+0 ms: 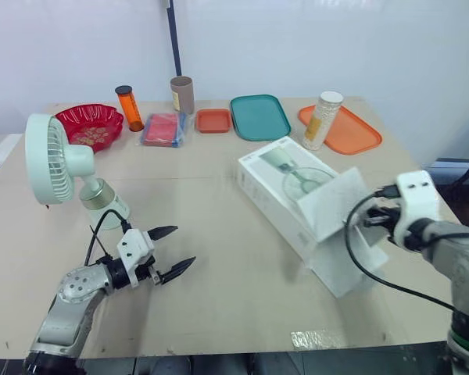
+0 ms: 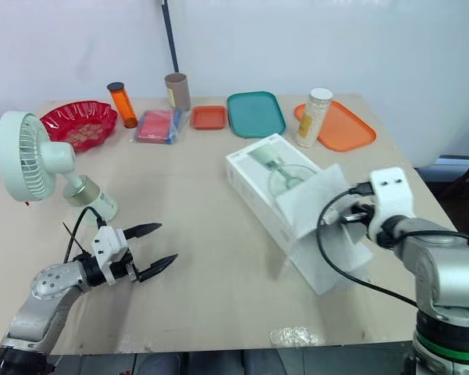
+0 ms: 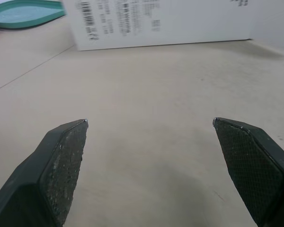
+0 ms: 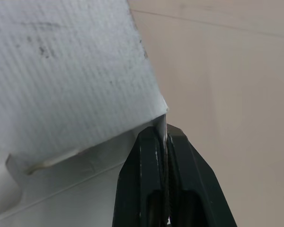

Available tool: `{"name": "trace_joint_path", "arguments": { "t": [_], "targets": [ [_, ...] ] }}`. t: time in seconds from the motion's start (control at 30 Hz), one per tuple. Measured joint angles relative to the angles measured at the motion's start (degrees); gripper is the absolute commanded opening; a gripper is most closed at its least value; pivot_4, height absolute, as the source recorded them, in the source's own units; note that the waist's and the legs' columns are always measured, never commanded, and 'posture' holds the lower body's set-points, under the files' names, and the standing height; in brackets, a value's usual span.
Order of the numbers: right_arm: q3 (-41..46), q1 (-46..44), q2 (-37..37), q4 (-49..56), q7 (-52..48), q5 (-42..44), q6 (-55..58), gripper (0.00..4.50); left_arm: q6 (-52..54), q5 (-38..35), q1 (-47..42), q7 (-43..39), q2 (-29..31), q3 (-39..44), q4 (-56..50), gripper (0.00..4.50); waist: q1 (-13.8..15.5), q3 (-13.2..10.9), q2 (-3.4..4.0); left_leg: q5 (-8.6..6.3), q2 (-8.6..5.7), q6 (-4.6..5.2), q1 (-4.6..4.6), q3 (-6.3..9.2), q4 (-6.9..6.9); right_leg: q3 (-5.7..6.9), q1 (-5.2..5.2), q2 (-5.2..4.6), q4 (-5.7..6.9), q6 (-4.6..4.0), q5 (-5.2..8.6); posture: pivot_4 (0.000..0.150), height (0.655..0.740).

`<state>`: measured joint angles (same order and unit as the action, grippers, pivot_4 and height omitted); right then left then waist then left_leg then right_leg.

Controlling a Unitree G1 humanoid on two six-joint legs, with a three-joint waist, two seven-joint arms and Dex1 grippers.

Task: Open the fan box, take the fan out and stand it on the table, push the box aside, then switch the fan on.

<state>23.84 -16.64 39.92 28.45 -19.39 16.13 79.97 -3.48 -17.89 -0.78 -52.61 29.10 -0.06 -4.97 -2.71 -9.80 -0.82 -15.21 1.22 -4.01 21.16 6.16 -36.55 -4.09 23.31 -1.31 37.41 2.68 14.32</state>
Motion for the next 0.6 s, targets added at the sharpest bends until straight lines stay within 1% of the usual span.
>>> {"name": "trace_joint_path", "arguments": {
  "t": [0.2,0.23,0.33,0.37,0.4,0.43,0.47,0.5,0.53,0.57,0.6],
  "targets": [
    [7.0,-2.14,-0.9,-6.48,3.55,-2.02,-0.51,0.11,-0.19,0.02,-1.12,-0.45,-0.01,-0.06,0.77,4.5,-0.05,0.01,0.02,0.0,0.01,0.01,-0.02,-0.01,0.01,-0.02,0.0,0.02,0.0,-0.01,-0.01,0.15,0.74],
    [8.06,-3.17,-1.4,-8.01,4.8,-2.69,-0.94,0.34,-0.2,0.03,-1.21,-0.48,-0.02,-0.15,0.87,4.5,-0.03,0.01,0.02,0.0,0.0,0.01,-0.01,-0.01,0.01,-0.02,0.0,0.01,0.0,-0.01,0.0,0.15,0.74],
    [8.73,-4.46,-2.47,-9.51,6.37,-3.36,-1.35,1.24,-0.2,0.06,-1.24,-0.55,-0.03,-0.18,0.95,4.5,-0.01,0.01,0.02,0.0,0.0,0.01,-0.01,-0.01,0.01,-0.02,0.0,0.01,0.0,-0.01,0.0,0.15,0.74],
    [8.74,-4.49,-2.68,-9.53,6.5,-3.36,-1.37,1.94,-0.21,0.06,-1.26,-0.56,-0.03,-0.2,0.95,4.5,-0.02,0.01,0.02,0.0,0.01,0.01,-0.01,-0.01,0.01,-0.02,0.0,0.01,0.0,-0.01,0.0,0.15,0.74],
    [8.72,-4.54,-3.23,-9.53,6.81,-3.34,-1.38,2.22,-0.22,0.06,-1.27,-0.59,-0.02,-0.2,0.95,4.5,-0.02,0.01,0.03,0.0,0.01,0.01,-0.01,-0.01,0.01,-0.02,0.0,0.01,0.0,-0.01,0.0,0.15,0.74],
    [8.1,-4.55,-4.93,-9.6,7.12,-2.99,-1.46,2.87,-0.27,0.21,-1.29,-0.58,-0.02,-0.2,0.95,4.5,-0.01,0.01,0.04,0.0,0.0,0.01,0.0,-0.01,0.01,-0.03,0.0,0.0,0.0,-0.01,0.0,0.15,0.74],
    [7.89,-4.47,-4.93,-9.63,7.01,-2.95,-1.6,3.27,-0.28,0.29,-1.29,-0.57,-0.02,-0.2,0.95,4.5,-0.01,0.01,0.05,0.0,0.0,0.02,0.0,-0.01,0.01,-0.03,0.0,0.0,0.0,-0.01,0.0,0.15,0.74],
    [7.47,-3.57,-4.33,-9.6,6.44,-2.91,-2.61,3.35,-0.33,0.4,-1.33,-0.55,-0.03,-0.27,0.95,4.5,-0.01,0.01,0.05,0.0,0.0,0.02,-0.01,-0.01,0.01,-0.03,-0.01,0.0,0.0,0.0,0.0,0.15,0.74],
    [6.63,-1.64,-2.84,-9.51,5.14,-2.8,-4.07,3.92,-0.4,0.45,-1.32,-0.52,-0.04,-0.37,0.91,4.5,0.07,0.01,0.05,0.0,0.0,0.03,0.0,-0.01,0.01,-0.03,-0.02,0.0,0.0,0.02,0.02,0.15,0.74],
    [5.14,2.9,0.21,-9.21,1.48,-2.4,-7.28,4.28,-0.44,0.59,-1.42,-0.44,-0.17,-0.67,0.94,4.5,0.21,0.01,0.06,-0.01,-0.02,0.04,0.03,-0.01,0.01,-0.03,-0.03,-0.02,-0.02,0.04,0.04,0.15,0.74],
    [4.79,4.69,1.4,-8.99,0.08,-2.11,-8.56,4.4,-0.46,0.6,-1.43,-0.44,-0.19,-0.77,0.89,4.5,0.46,0.01,0.07,-0.01,-0.05,0.05,0.04,0.01,0.01,-0.04,-0.05,-0.04,-0.02,0.09,0.08,0.15,0.74]
  ]
}}
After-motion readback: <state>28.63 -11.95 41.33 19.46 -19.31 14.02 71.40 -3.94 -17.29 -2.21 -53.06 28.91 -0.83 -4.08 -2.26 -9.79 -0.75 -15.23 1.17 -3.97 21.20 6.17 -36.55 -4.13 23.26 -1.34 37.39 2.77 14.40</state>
